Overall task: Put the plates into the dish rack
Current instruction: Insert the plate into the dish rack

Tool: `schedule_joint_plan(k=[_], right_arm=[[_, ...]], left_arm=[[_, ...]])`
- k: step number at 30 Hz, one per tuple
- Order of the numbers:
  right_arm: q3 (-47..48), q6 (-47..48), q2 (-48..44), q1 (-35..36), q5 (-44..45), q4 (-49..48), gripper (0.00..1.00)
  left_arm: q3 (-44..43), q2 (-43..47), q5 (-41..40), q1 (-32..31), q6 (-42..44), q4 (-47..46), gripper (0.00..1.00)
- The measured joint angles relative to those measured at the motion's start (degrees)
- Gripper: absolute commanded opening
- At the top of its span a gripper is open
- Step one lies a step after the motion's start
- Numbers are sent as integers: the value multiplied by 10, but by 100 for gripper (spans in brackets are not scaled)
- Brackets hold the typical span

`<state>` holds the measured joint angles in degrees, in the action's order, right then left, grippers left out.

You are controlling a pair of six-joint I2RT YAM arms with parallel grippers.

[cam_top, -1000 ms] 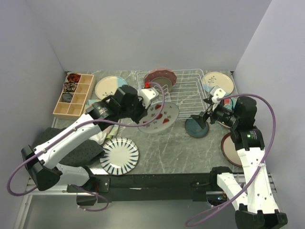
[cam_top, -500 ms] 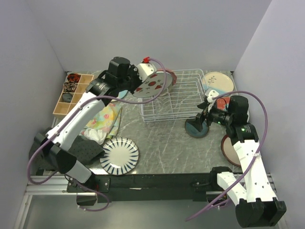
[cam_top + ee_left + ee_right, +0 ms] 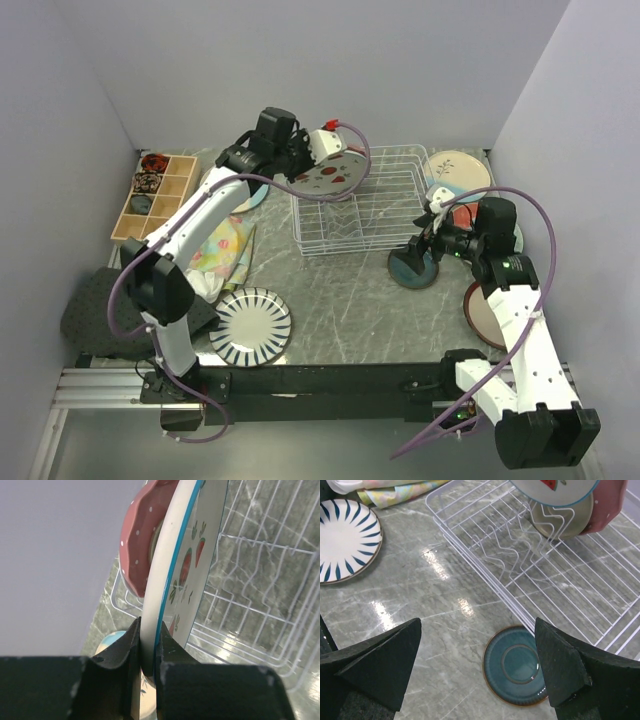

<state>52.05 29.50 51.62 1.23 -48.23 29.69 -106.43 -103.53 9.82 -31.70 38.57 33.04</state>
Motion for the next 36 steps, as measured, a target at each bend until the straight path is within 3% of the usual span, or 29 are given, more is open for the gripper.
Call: schedule_joint_plan(k=[12, 36], right_arm=[[0, 12, 19, 1, 16, 11, 100], [0, 21, 29, 1, 21, 16, 100]], left_arm=[[-73, -69, 35, 15, 41, -9, 1], [-94, -122, 57, 15, 57, -33, 1]])
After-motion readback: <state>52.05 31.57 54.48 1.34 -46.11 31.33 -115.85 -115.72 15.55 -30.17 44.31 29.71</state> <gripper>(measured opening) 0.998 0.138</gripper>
